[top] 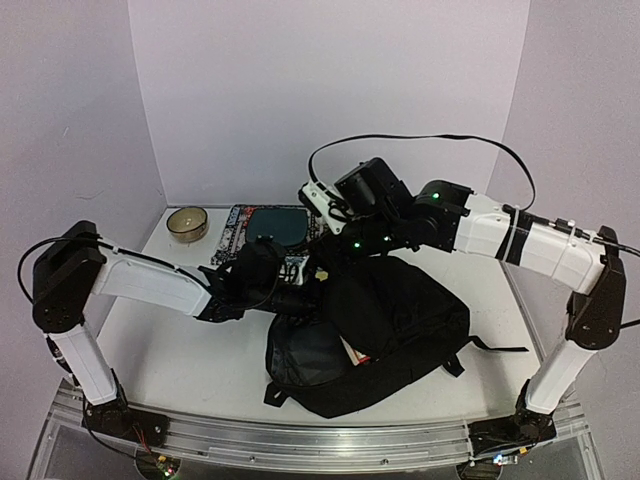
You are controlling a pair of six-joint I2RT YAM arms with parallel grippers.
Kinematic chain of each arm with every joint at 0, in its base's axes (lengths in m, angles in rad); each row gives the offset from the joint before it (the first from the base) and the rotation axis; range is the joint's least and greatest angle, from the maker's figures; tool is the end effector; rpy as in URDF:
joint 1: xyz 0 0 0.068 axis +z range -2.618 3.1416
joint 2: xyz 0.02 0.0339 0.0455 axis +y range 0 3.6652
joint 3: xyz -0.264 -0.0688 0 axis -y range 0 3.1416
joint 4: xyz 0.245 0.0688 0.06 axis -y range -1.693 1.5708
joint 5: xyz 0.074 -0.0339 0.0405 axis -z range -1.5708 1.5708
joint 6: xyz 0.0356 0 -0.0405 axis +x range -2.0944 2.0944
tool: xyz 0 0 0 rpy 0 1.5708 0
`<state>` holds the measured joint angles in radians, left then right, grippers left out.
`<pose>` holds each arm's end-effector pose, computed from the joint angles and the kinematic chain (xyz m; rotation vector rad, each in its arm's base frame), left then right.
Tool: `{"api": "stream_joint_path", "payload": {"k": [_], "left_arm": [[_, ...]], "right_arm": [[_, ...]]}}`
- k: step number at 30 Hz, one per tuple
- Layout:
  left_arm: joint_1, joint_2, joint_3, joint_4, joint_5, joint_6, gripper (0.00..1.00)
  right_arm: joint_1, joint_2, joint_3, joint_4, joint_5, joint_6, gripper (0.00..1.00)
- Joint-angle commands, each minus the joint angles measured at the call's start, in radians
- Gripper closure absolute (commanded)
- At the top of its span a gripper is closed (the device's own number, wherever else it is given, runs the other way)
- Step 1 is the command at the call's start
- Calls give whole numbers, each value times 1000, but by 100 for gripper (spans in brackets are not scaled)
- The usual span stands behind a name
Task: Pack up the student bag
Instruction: Place the book in the largest pocket of the bag.
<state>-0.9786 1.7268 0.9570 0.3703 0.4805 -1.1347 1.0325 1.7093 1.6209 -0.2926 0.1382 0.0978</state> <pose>0.1962 -0.3211 0.2058 0.2021 2.4280 -1.6786 0.2130 0.3471 0.3725 -0.8157 1.8238 0.6066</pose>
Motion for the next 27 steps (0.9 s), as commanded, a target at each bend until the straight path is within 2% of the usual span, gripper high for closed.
{"api": "stream_joint_path", "payload": {"k": [1, 7, 9, 13, 20, 23, 27], "left_arm": [[-43, 72, 132, 125, -97, 31, 100], [-85, 135, 180, 124, -242, 63, 99], [-95, 154, 188, 124, -248, 69, 95], [-104, 154, 155, 120, -248, 82, 78], [-104, 17, 36, 56, -310, 143, 32], [-105, -45, 9, 8, -325, 173, 23], [-104, -117, -4, -127, -375, 207, 23]], "right_arm": [[2, -74, -10, 70, -3, 2, 100], [1, -93, -42, 79, 15, 0, 100], [1, -98, -53, 81, 21, -1, 99], [1, -108, -74, 81, 45, -7, 97], [0, -129, -110, 81, 64, -5, 93], [1, -131, -126, 81, 71, 1, 92], [1, -136, -142, 81, 81, 6, 91]]}}
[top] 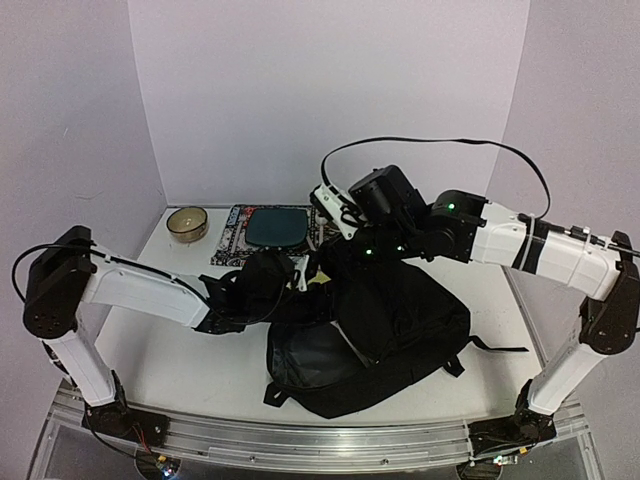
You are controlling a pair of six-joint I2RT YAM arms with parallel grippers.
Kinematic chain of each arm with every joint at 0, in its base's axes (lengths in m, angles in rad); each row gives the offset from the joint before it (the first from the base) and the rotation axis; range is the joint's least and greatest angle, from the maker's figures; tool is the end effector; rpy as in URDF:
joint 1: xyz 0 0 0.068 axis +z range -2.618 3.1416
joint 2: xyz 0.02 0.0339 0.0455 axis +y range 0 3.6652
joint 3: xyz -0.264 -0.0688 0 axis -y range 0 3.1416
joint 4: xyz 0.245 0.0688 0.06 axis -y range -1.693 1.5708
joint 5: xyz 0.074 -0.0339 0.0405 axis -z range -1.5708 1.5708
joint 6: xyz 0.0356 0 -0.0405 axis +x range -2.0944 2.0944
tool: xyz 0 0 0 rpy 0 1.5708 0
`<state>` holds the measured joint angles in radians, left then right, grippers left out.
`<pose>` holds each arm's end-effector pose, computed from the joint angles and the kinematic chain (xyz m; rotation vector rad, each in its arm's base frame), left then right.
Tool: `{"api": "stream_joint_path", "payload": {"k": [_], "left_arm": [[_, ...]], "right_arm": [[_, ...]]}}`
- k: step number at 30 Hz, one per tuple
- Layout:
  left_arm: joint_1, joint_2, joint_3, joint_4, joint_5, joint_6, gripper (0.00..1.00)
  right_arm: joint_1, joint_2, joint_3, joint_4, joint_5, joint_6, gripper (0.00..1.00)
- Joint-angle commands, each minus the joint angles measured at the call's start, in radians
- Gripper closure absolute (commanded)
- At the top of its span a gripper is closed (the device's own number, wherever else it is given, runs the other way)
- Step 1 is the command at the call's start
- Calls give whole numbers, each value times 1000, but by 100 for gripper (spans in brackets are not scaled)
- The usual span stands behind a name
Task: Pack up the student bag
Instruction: Place the book in the largest pocket of the bag, then move the student bag to the center of the board.
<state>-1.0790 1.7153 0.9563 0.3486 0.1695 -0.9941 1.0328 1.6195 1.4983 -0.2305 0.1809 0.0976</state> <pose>0.1728 -0.3352 0.2061 0.2264 2.3007 -1.4020 0.2031 0.3279 0.3696 -0.7714 1.8026 0.5819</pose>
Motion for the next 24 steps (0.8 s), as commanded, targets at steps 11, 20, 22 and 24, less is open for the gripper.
{"api": "stream_joint_path", "payload": {"k": [11, 20, 22, 24], "left_arm": [[10, -308, 20, -636, -400, 125, 18], [192, -430, -83, -698, -313, 125, 15], [196, -418, -90, -697, -305, 137, 18], [196, -398, -97, -698, -299, 145, 23]], "right_arm": [[0, -11, -65, 19, 18, 41, 85], [1, 77, -115, 19, -55, 112, 79], [1, 96, -120, 17, -63, 129, 76], [2, 111, -120, 14, -87, 145, 69]]}}
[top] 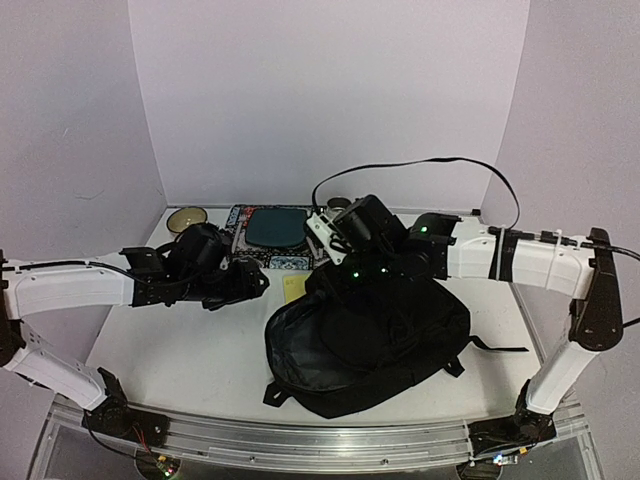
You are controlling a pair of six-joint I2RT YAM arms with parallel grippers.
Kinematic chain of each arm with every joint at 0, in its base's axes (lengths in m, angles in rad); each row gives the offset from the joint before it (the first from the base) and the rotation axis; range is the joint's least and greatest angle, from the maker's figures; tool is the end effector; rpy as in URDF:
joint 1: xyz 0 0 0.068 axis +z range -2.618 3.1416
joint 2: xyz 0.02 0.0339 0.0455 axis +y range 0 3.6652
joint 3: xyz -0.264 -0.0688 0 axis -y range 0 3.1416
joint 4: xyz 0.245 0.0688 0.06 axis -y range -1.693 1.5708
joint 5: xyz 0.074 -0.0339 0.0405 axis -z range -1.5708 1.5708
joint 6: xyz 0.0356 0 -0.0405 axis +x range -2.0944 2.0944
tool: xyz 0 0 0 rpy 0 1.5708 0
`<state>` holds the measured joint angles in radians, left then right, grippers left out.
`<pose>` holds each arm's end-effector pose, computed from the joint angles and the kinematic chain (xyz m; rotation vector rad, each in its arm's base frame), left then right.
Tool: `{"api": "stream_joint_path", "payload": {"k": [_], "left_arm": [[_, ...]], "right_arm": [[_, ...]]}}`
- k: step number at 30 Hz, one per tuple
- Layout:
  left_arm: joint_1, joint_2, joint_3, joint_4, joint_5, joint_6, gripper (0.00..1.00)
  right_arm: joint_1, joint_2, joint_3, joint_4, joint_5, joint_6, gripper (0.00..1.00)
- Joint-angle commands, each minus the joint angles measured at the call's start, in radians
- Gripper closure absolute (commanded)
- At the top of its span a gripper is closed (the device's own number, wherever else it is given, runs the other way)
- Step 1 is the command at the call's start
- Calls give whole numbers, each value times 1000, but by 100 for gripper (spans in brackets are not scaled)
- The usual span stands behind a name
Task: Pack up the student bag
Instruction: Move the student bag to the center of the board.
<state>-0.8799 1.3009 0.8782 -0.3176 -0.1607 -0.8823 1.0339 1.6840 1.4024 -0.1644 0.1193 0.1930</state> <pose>0.1817 -0.2108 0.2485 -0.0883 2.4060 -0.6951 0.2085 0.3420 0.3182 -0.7755 1.9259 0.6515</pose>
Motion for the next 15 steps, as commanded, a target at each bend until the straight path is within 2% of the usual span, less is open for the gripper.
{"api": "stream_joint_path", "payload": {"k": [1, 5, 7, 11, 15], "left_arm": [[-3, 30, -21, -32, 35, 34, 25], [-2, 94, -35, -29, 44, 31, 31], [-2, 127, -38, -22, 51, 32, 32], [-3, 207, -31, 48, 118, 44, 36], [-37, 300, 8, 143, 223, 57, 40]], "right_arm": [[0, 47, -21, -52, -40, 57, 65], [2, 41, -1, -57, -52, 67, 35], [2, 29, 3, -62, -51, 64, 25], [2, 7, 6, -65, -54, 60, 12], [2, -19, 4, -72, -40, 59, 3]]}}
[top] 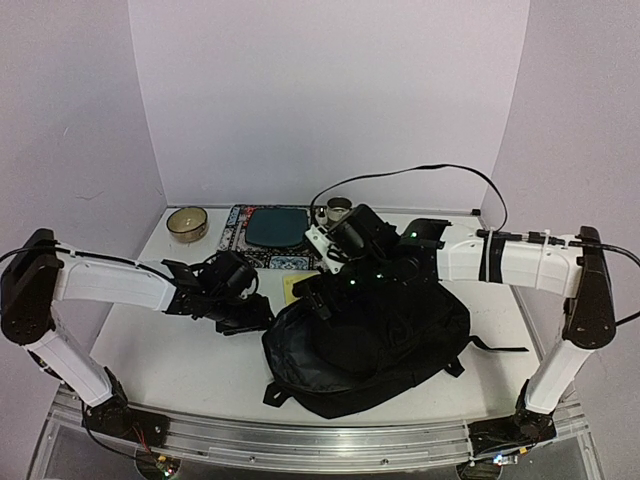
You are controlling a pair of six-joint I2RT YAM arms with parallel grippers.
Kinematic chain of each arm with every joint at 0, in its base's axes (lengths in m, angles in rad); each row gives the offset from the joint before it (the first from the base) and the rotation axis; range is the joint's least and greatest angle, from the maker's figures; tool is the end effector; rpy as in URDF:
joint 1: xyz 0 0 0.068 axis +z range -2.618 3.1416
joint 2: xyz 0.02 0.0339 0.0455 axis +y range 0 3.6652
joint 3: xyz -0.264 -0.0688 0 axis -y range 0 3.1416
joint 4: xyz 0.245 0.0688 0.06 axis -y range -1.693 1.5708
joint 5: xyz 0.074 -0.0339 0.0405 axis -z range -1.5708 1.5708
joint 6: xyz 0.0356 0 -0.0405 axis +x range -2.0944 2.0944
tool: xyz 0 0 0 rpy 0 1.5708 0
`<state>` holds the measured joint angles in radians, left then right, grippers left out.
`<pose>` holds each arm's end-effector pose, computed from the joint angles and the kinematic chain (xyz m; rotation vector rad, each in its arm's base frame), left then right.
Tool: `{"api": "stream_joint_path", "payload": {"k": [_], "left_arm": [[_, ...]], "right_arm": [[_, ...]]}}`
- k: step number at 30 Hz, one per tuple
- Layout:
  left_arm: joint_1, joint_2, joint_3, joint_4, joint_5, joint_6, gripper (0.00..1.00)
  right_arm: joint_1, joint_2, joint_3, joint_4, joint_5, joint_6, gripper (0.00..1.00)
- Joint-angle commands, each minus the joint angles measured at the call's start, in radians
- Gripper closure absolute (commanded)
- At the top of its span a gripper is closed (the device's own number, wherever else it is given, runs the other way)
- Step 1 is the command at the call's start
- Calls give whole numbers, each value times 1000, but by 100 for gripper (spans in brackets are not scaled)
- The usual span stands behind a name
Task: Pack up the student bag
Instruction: Move the student bag to the center of the board, then move the book to the center of the board.
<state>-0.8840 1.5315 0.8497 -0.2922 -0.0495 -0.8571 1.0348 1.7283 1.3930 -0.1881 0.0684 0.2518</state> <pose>0.1911 -0.2303 0.1789 0.0155 2.6604 -0.5833 0.2101 0.3490 0.2955 -0.7890 2.0237 0.6928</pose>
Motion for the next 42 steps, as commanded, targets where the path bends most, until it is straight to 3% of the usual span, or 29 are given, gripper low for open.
{"api": "stream_joint_path", "payload": {"k": [1, 7, 13, 17, 27, 42], "left_arm": [[-47, 89, 57, 128, 120, 34, 42], [-117, 247, 201, 223, 208, 33, 46], [-188, 420, 454, 234, 274, 65, 47], [-206, 448, 521, 232, 266, 87, 45], [-187, 296, 373, 108, -6, 71, 25], [-21, 69, 68, 98, -64, -34, 16]], "right_arm": [[1, -73, 11, -48, 10, -1, 2], [1, -140, -2, -50, -7, -15, 2], [0, -191, -39, -51, 74, -27, 2], [-1, -215, -61, -56, 135, -34, 2], [-64, -182, -58, -66, 239, -41, 2], [-250, 127, 116, -85, 80, -14, 2]]}}
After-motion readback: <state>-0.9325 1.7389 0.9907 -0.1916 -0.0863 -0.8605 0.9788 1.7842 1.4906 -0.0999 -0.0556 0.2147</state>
